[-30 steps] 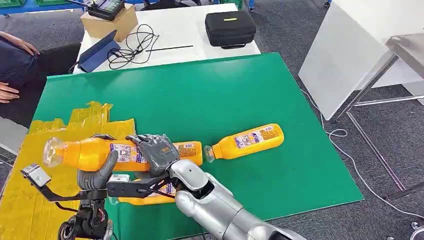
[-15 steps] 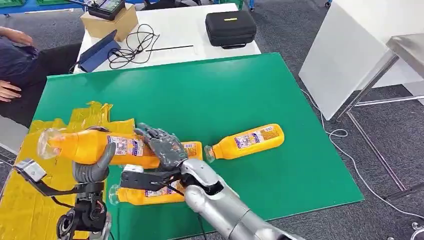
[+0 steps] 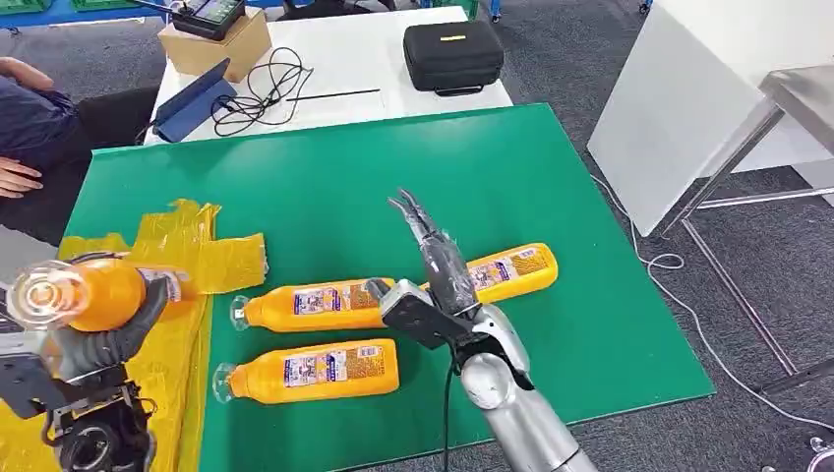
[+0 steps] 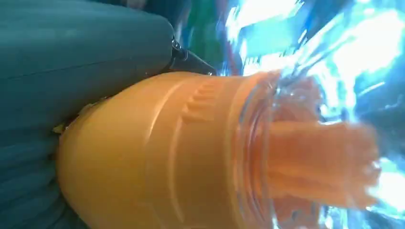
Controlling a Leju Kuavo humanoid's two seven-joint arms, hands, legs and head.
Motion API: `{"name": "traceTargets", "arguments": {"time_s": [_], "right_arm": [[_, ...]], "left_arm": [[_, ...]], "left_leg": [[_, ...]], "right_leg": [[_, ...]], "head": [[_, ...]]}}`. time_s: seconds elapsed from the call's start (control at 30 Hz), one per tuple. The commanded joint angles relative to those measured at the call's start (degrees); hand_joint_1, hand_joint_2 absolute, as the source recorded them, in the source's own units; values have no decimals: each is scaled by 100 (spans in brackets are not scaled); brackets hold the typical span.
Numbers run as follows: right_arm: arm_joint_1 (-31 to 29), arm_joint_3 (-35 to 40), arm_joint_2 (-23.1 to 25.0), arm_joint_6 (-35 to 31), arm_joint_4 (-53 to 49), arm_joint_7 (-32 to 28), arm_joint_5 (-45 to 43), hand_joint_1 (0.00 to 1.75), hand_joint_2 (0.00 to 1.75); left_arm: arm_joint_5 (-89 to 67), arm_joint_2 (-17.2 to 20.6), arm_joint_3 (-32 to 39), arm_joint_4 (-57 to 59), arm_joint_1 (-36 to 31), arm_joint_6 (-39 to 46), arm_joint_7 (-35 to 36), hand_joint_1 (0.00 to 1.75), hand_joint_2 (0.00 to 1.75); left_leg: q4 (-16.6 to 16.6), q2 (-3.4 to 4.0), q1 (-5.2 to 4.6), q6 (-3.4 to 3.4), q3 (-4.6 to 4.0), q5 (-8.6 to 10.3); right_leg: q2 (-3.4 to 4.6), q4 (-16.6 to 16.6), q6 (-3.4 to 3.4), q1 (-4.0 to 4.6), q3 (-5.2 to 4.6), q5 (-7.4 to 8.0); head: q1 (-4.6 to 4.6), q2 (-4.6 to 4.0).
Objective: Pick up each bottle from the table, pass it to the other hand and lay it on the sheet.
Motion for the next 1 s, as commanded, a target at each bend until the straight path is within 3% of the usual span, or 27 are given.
{"name": "traceTargets", "arguments": {"time_s": [0.03, 0.47, 0.5, 0.83, 1.0], "right_arm": [[-408, 86, -417, 191, 188, -138, -588, 0, 0], [-351, 213, -501, 221, 154, -195, -685, 0, 0], [-363, 320, -523, 292, 125, -204, -743, 0, 0], [19, 345, -784, 292, -410, -219, -805, 0, 0], [100, 356, -820, 290, -540, -215, -797, 0, 0]], "left_arm": [[-4112, 434, 70, 1339, -720, 1747, 801, 175, 175], [-5120, 385, 126, 2237, -1072, 1747, 1031, 175, 175], [-6341, 476, -21, 3656, -1873, 1747, 1726, 175, 175], [-7108, 574, -719, 7102, -3827, 1740, 2736, 175, 175], [-7086, 594, -745, 7257, -3946, 1747, 2753, 175, 175]], "left_leg": [[-4, 0, 0, -7, 20, 1], [-4, -3, 2, -6, 22, 1], [-11, -13, -3, -6, 32, 4], [4, -56, 1, -8, 23, 9], [5, -34, -1, -3, 21, 2]], "right_leg": [[-9, -4, -3, 1, 21, -1], [-10, -7, -1, 2, 29, 0], [-23, -9, -1, -4, 39, -4], [-64, -1, -4, 3, 43, -8], [-38, 1, 1, -1, 35, -8]], "head": [[-2, 0], [0, 0], [0, 0], [-2, 0], [0, 0]]}}
